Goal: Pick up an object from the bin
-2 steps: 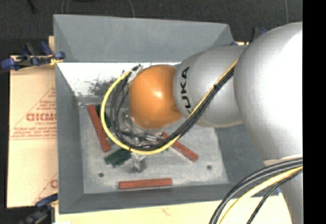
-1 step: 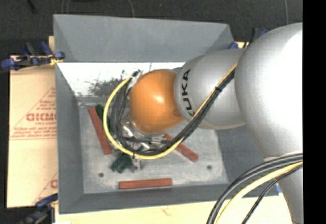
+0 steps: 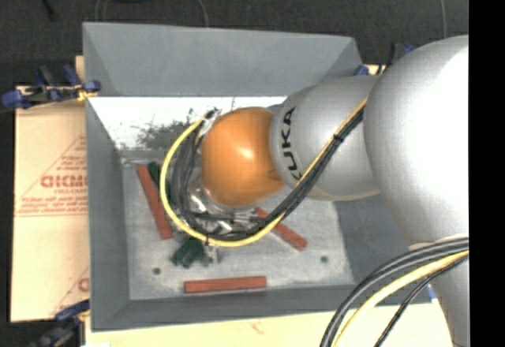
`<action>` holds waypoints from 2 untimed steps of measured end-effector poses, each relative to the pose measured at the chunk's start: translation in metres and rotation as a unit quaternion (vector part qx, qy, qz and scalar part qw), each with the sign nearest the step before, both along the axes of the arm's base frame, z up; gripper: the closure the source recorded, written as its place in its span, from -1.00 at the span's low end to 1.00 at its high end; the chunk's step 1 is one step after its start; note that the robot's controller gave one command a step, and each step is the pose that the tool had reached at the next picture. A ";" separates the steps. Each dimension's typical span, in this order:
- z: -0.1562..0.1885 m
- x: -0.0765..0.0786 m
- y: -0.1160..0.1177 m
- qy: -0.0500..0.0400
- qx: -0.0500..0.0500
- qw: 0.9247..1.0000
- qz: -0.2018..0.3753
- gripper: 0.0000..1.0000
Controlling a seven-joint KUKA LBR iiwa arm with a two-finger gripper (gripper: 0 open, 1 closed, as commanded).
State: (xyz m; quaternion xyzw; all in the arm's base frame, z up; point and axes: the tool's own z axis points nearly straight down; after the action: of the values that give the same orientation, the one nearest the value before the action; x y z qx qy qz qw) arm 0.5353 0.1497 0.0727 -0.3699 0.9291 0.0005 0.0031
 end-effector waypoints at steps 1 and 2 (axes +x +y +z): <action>0.004 -0.002 0.000 0.002 0.000 1.000 0.000 1.00; 0.024 -0.003 -0.001 0.005 -0.002 1.000 -0.001 1.00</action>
Offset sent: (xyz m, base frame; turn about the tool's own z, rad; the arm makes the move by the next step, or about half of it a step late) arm -0.0002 0.0000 0.0396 0.0000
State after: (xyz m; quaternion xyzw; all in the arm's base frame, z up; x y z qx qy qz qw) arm 0.5323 0.1487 0.0965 -0.3693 0.9293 0.0008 -0.0026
